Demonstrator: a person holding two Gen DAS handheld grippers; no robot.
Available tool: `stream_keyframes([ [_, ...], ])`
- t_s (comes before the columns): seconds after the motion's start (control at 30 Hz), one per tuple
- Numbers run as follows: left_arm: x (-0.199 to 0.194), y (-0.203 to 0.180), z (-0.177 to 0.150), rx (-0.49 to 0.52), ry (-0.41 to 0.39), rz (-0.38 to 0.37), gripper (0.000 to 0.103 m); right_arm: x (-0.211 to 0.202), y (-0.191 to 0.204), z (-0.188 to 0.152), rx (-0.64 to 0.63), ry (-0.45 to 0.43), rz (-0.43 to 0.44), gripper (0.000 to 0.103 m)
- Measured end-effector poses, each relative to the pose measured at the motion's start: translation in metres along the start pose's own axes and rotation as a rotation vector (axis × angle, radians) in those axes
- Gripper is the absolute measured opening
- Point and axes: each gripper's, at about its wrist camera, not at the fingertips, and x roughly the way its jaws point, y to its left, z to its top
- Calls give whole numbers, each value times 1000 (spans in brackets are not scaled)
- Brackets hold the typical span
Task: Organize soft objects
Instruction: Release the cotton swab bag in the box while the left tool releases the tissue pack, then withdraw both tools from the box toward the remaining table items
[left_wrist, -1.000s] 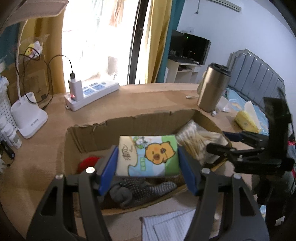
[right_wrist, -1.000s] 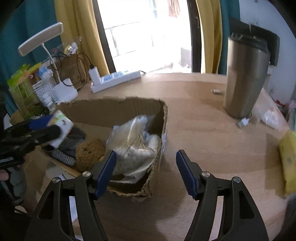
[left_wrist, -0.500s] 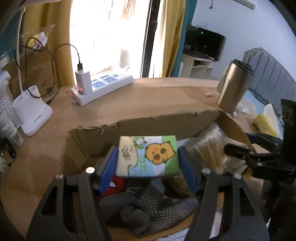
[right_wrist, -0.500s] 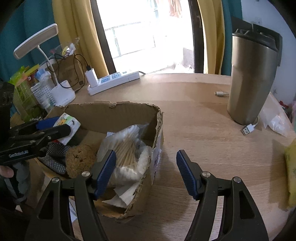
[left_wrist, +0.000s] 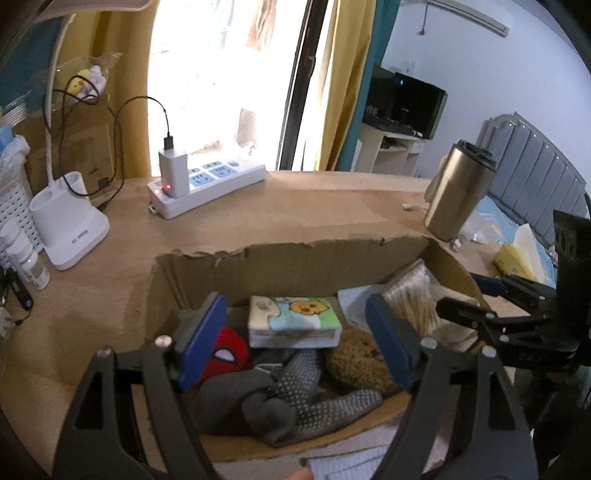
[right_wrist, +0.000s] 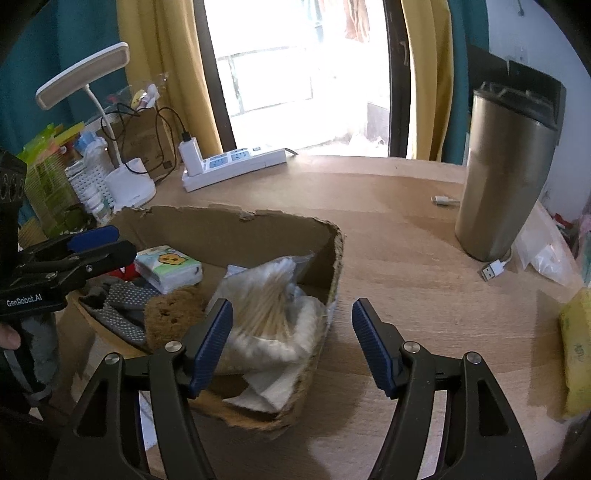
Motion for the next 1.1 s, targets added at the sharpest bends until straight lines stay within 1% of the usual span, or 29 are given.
stream_keyframes([
  [0.7,-82,10,-15,-9,-124,-54,80,-65,59,-2,-60,-73,-60,70],
  [1.1,-124,14,-33,-9,-180,-49,80,-92,96,-12,-101,-104,-54,70],
])
